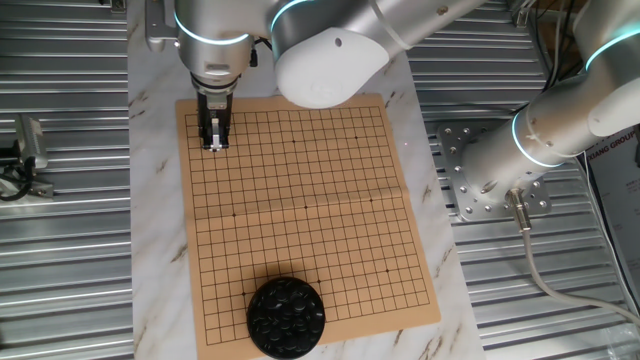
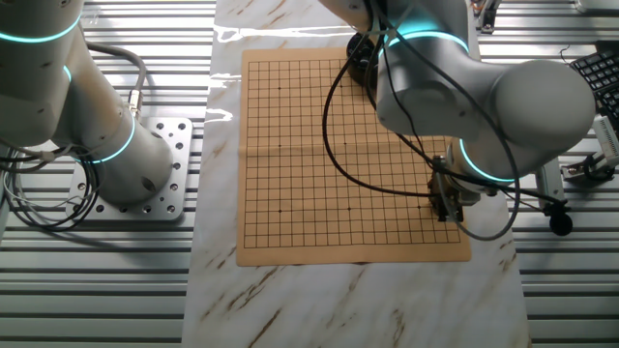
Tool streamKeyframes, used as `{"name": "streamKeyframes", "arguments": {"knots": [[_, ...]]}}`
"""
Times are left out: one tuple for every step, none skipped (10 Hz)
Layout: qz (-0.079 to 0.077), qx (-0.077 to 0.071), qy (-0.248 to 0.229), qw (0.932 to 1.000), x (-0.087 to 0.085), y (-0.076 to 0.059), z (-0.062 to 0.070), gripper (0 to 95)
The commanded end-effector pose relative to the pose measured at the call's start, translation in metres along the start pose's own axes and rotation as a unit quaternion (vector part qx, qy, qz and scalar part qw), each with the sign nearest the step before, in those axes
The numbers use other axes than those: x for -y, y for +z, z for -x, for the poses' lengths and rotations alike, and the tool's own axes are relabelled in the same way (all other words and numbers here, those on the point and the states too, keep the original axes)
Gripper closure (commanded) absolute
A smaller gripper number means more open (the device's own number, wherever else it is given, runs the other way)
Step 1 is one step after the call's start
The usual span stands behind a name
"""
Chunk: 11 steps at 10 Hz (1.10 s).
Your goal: Play the first move as black on the 3-4 point in the upper right corner of the Go board
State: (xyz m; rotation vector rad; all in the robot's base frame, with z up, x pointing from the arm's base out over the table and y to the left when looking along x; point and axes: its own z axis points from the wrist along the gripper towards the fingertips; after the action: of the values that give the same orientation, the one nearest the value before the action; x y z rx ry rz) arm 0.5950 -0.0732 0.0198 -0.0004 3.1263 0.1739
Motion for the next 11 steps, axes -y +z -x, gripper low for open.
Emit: {"name": "streamKeyframes", "arguments": {"knots": [[-0.001,0.0,0.0,1.0,-0.0001,-0.0002,-0.0005,95.0],[-0.001,0.0,0.0,1.0,-0.0002,-0.0001,-0.0006,95.0],[-0.001,0.0,0.0,1.0,-0.0003,-0.0002,-0.0007,95.0],[0.0,0.0,0.001,1.0,-0.0003,-0.0002,-0.0007,95.0],[0.001,0.001,0.0,1.0,-0.0001,-0.0001,-0.0009,95.0],[0.002,0.003,-0.001,1.0,0.0,0.0001,-0.0011,95.0],[0.003,0.003,-0.002,1.0,0.0001,0.0002,-0.0012,95.0],[0.004,0.005,-0.002,1.0,0.0002,0.0002,-0.0013,95.0],[0.004,0.005,-0.003,1.0,0.0002,0.0002,-0.0013,95.0],[0.005,0.007,-0.003,1.0,0.0002,0.0003,-0.0014,95.0],[0.005,0.007,-0.004,1.0,0.0002,0.0003,-0.0014,95.0]]}}
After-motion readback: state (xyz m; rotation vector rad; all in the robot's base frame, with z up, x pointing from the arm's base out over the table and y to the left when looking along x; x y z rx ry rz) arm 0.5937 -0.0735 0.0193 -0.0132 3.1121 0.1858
